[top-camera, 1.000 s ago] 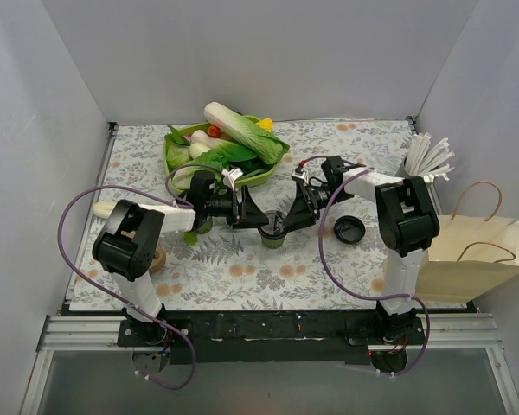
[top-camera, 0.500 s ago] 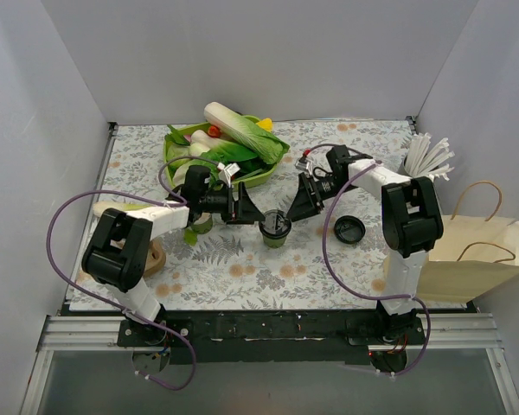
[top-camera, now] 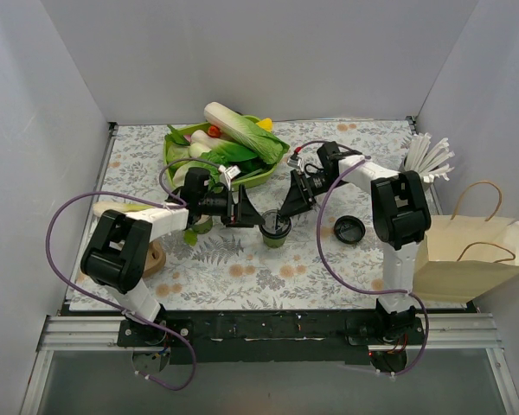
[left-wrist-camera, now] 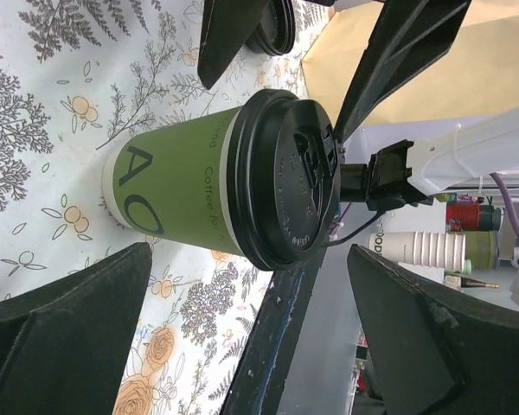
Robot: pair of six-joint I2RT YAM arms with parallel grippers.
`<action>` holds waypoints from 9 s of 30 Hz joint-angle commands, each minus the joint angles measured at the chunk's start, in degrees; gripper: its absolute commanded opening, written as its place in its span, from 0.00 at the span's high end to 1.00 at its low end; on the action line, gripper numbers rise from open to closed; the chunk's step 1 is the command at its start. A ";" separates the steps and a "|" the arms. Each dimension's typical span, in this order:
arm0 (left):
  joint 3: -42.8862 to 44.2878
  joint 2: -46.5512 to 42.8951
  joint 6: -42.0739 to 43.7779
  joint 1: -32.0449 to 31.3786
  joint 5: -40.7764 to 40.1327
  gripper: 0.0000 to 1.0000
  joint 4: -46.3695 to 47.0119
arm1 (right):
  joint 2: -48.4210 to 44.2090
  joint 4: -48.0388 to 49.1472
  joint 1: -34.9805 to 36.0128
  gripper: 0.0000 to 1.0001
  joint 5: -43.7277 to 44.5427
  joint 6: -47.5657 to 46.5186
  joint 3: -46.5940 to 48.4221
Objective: Pack the takeout coffee
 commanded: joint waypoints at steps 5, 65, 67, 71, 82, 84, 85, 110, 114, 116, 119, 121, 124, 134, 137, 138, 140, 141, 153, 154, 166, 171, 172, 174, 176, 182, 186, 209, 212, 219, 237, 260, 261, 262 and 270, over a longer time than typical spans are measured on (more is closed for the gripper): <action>-0.44 1.24 1.55 -2.10 -0.89 0.02 1.07 | 1.80 2.29 2.02 0.15 -1.79 1.46 1.58; 1.05 8.63 7.26 -2.72 -3.36 0.12 9.95 | 3.30 1.78 3.69 0.22 -3.03 -3.72 0.96; 1.76 7.40 7.26 -2.80 -3.44 0.11 8.19 | 2.33 1.16 3.60 0.21 -2.76 -4.34 1.40; 3.43 5.29 8.31 -2.80 -4.06 0.09 4.77 | 1.36 -0.08 3.08 0.19 -1.80 -5.57 2.19; 8.53 4.84 9.46 -2.63 -2.39 0.08 -0.51 | 0.05 -2.80 0.97 0.14 -3.73 -7.59 4.13; 9.14 4.76 9.90 -2.72 -2.57 0.08 -1.30 | -0.74 -2.45 0.97 0.14 -3.99 -7.50 3.78; 9.32 4.76 10.07 -2.72 -2.57 0.08 -1.57 | -1.01 -2.36 0.97 0.14 -3.91 -7.42 3.78; 23.21 -2.45 70.33 -2.80 0.68 0.04 -35.22 | -17.87 -7.04 2.72 0.05 17.35 -47.65 0.71; 21.01 -2.80 76.85 -4.12 1.21 0.06 -34.88 | -22.19 1.40 4.48 0.06 18.94 -48.72 -5.79; 19.52 -2.98 77.57 -4.47 1.04 0.09 -32.18 | -23.85 2.99 5.01 0.07 19.29 -48.99 -8.25; 17.58 -3.16 76.87 -5.53 0.78 0.11 -27.69 | -25.26 5.46 6.06 0.10 19.65 -48.99 -10.11; 17.14 -2.81 76.26 -6.41 0.77 0.11 -26.36 | -25.36 5.81 7.11 0.12 20.00 -49.16 -10.90; 16.88 -1.93 74.42 -7.20 0.86 0.13 -24.69 | -25.53 6.25 8.00 0.15 20.09 -48.73 -11.69; 15.38 -1.04 71.86 -7.46 1.30 0.18 -21.43 | -24.74 5.46 8.96 0.18 19.13 -48.02 -11.61; 15.03 -1.48 71.16 -7.46 1.74 0.16 -21.43 | -24.57 4.32 8.96 0.14 17.90 -48.02 -11.08; 15.03 -1.57 68.90 -7.46 1.92 0.16 -21.43 | -24.39 3.88 8.96 0.14 17.54 -47.85 -10.90; 14.51 -1.84 68.08 -7.38 2.62 0.16 -21.52 | -23.78 2.48 9.05 0.13 16.49 -47.76 -10.46; 14.33 -2.01 67.82 -7.38 2.79 0.16 -21.43 | -23.51 2.04 9.05 0.13 16.14 -47.76 -10.03; 12.39 -2.19 67.20 -7.38 1.83 0.17 -21.08 | -22.46 3.96 10.63 0.12 17.27 -45.65 -10.37; 12.39 -2.10 67.20 -7.38 1.83 0.18 -20.99 | -22.20 3.88 10.72 0.13 17.28 -45.56 -10.29; 8.62 -1.75 70.54 -7.38 0.34 0.22 -20.38 | -22.19 6.42 11.86 0.17 20.17 -44.07 -12.57; 7.65 -0.52 70.02 -7.46 -0.46 0.25 -19.15 | -21.93 8.53 12.65 0.20 21.58 -42.31 -13.62; 7.65 -0.34 69.84 -7.46 -0.54 0.26 -18.97 | -21.84 8.62 12.92 0.21 21.76 -42.13 -13.89; 7.12 0.01 69.49 -7.55 -0.72 0.27 -18.79 | -21.93 9.06 13.36 0.23 22.28 -42.22 -14.59; 6.77 0.10 69.49 -7.64 -1.24 0.28 -18.53 | -22.37 9.85 13.79 0.24 23.07 -42.22 -16.17; 4.93 0.62 69.49 -8.08 -1.77 0.30 -18.44 | -22.19 10.03 14.24 0.24 24.13 -42.57 -19.24; 3.78 1.68 69.58 -8.95 -3.79 0.31 -18.53 | -22.37 10.82 14.41 0.24 24.75 -42.48 -21.18; 10.46 -3.32 58.50 -9.48 -2.83 0.16 -20.99 | -23.42 9.50 14.41 0.15 25.36 -41.43 -19.60; 10.46 -6.49 57.28 -9.31 -4.49 0.14 -22.31 | -23.51 9.94 14.41 0.13 25.71 -41.17 -19.69; 11.43 -12.20 53.58 -5.62 -8.19 0.14 -29.77 | -22.28 9.59 14.41 0.11 26.06 -40.73 -19.25; 11.07 -24.07 45.67 -1.75 -15.65 0.13 -31.54 | -25.62 11.70 14.41 0.04 23.43 -35.63 -17.06; 10.02 -24.60 43.12 -1.05 -15.75 0.12 -29.87 | -29.92 16.97 19.16 0.17 33.35 -36.07 -19.33; 9.93 -24.51 42.95 -0.96 -15.66 0.12 -29.52 | -31.06 18.10 19.33 0.18 35.54 -35.11 -19.69; 9.85 -24.43 42.86 -0.96 -15.66 0.12 -29.43 | -31.50 19.60 19.42 0.19 36.34 -34.67 -20.04; 9.85 -23.63 42.94 -0.87 -15.13 0.12 -29.34 | -33.36 23.82 17.24 0.23 46.45 -34.40 -19.52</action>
